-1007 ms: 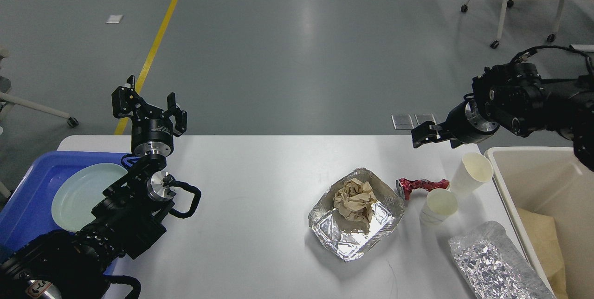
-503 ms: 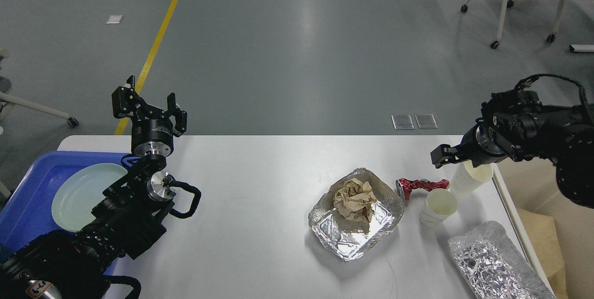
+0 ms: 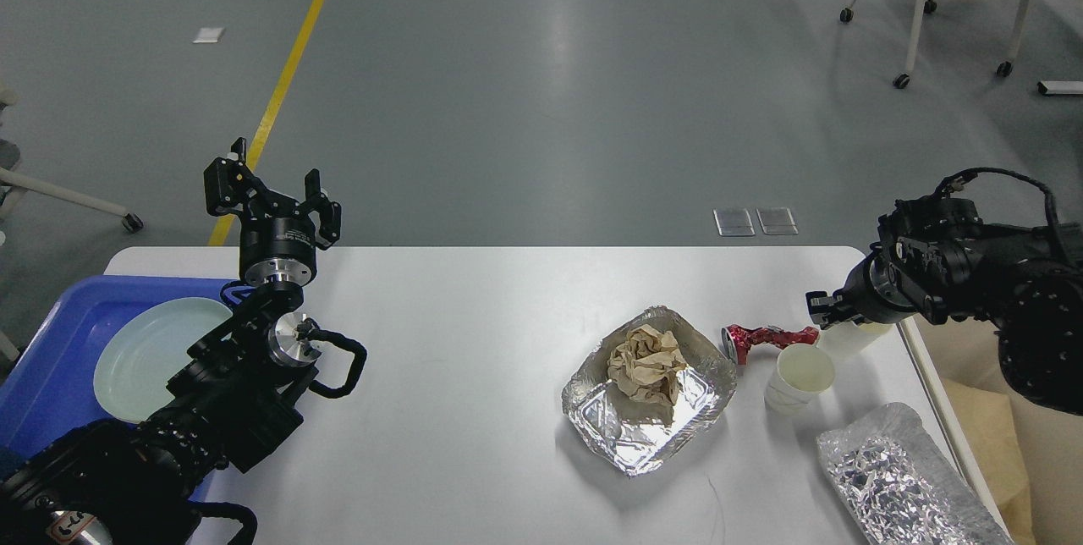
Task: Tidy desktop
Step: 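Grasp the paper cup with the right gripper and lift it, then carry the cup over the white bin and release it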
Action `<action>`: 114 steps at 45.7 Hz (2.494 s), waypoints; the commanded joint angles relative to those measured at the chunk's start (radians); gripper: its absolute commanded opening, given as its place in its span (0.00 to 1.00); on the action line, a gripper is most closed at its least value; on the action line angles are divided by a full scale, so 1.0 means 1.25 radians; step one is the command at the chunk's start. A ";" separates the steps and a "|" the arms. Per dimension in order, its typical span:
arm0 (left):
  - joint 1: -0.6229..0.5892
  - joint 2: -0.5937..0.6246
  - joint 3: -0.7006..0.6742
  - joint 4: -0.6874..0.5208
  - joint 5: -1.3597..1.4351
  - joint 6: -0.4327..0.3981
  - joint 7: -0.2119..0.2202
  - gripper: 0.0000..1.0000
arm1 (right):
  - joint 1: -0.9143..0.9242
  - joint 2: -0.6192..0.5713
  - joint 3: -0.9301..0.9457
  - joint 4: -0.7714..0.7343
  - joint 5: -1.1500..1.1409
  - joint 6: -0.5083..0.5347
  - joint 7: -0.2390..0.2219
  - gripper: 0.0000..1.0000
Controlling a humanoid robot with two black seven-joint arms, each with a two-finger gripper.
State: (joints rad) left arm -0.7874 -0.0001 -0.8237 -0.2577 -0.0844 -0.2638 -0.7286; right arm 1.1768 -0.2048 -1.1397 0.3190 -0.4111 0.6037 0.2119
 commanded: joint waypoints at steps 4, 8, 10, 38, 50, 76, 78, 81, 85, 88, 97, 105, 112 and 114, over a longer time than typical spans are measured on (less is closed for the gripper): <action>0.000 0.000 0.000 0.000 0.000 0.000 0.000 1.00 | 0.007 -0.001 0.002 0.000 0.001 -0.002 0.001 0.00; 0.000 0.000 0.000 0.000 0.000 0.000 -0.002 1.00 | 0.015 -0.001 0.007 0.001 0.002 -0.002 0.002 0.00; -0.001 0.000 0.000 0.000 0.000 0.000 -0.004 1.00 | 0.021 -0.001 0.009 0.001 0.002 -0.002 0.002 0.00; 0.000 0.000 0.000 0.000 0.000 0.000 -0.004 1.00 | 0.715 -0.143 0.062 0.491 0.004 0.245 0.029 0.00; 0.000 0.000 0.000 0.000 0.000 0.000 -0.004 1.00 | 1.039 -0.180 0.094 0.874 0.036 0.285 0.024 0.00; 0.000 0.000 0.000 0.000 0.000 0.000 -0.004 1.00 | 0.946 -0.198 -0.001 0.853 -0.083 0.241 0.004 0.00; 0.000 0.000 0.000 0.000 0.000 0.000 -0.004 1.00 | 0.880 -0.197 -0.027 0.796 -0.114 0.211 0.004 0.00; 0.000 0.000 0.000 0.000 0.000 0.000 -0.004 1.00 | 0.783 -0.197 -0.054 0.694 -0.131 0.177 0.005 0.00; 0.000 0.000 0.000 0.000 0.000 0.000 -0.004 1.00 | 0.653 -0.197 -0.065 0.549 -0.134 0.161 0.005 0.00; 0.000 0.000 0.000 0.000 0.000 0.000 -0.004 1.00 | 0.563 -0.197 -0.066 0.452 -0.134 0.160 0.006 0.00; 0.000 0.000 0.000 0.000 0.000 0.000 -0.004 1.00 | 0.303 -0.170 -0.070 0.183 -0.134 0.139 0.007 0.00; 0.000 0.000 0.000 0.000 0.000 0.000 -0.004 1.00 | 0.119 -0.158 -0.071 0.001 -0.130 0.120 0.007 0.00; 0.000 0.000 0.000 0.000 0.000 0.000 -0.004 1.00 | 0.018 -0.139 -0.075 -0.099 -0.123 0.084 0.007 0.95; 0.000 0.000 0.000 0.000 0.000 0.000 -0.004 1.00 | 0.007 -0.132 -0.075 -0.112 -0.123 0.082 0.007 1.00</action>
State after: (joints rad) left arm -0.7869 0.0000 -0.8237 -0.2577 -0.0844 -0.2638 -0.7333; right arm 1.2496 -0.3885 -1.2322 0.2461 -0.5671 0.7301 0.2209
